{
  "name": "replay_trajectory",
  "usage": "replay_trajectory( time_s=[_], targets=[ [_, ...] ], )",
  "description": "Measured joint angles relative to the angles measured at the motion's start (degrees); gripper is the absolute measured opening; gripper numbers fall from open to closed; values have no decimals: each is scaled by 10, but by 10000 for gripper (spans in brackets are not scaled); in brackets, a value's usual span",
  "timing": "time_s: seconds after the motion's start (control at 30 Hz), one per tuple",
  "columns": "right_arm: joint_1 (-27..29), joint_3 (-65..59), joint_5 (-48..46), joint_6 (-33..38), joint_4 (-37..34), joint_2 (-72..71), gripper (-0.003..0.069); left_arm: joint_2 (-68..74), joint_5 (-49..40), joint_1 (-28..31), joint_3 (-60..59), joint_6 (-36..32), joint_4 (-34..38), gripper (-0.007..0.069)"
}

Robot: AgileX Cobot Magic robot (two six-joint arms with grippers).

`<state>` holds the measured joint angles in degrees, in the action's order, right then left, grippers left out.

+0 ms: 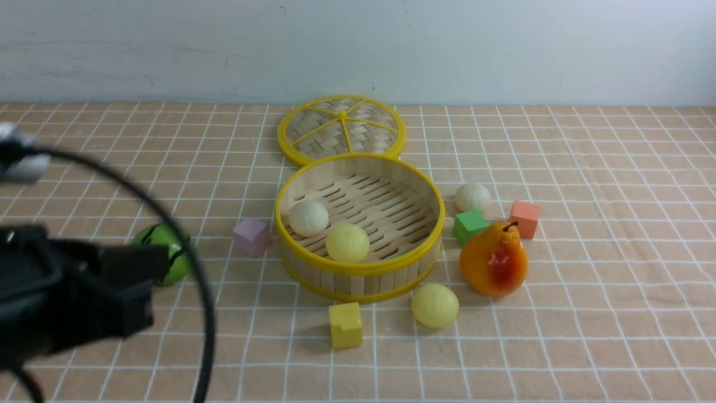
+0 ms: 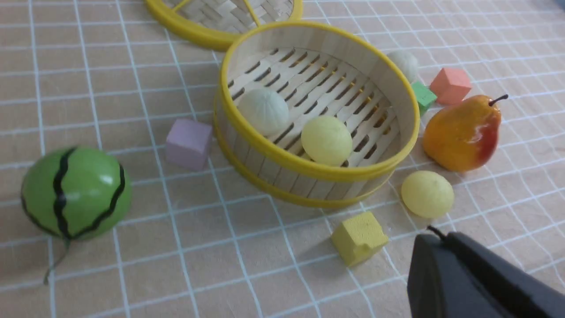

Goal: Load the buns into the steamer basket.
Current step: Use the right arm to grab a steamed stuffed bun

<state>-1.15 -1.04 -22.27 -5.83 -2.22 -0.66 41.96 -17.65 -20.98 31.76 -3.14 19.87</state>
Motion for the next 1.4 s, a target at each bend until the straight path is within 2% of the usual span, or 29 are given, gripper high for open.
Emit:
replay_trajectory(
  time_s=[0.03,0.13,0.4,0.57,1.03,1.27,1.37,1.4],
  targets=[
    [0,0,0,0,0,0,239,-63,54,0,-66,0,19,-13],
    [0,0,0,0,0,0,239,-181,128,0,-155,0,35,-13],
    [0,0,0,0,0,0,239,-410,190,0,-280,-16,39,-13],
    [0,0,0,0,0,0,239,-426,191,0,-314,-18,39,-13],
    [0,0,0,0,0,0,239,-426,83,0,-324,-20,37,-13],
    [0,-1,6,-1,-2,0,239,-426,76,0,-324,-20,37,-13],
    [0,-4,35,-29,-44,0,239,-426,76,0,-324,-20,37,-13],
    [0,-5,65,-55,-88,0,239,-426,76,0,-324,-20,37,-13]
  ],
)
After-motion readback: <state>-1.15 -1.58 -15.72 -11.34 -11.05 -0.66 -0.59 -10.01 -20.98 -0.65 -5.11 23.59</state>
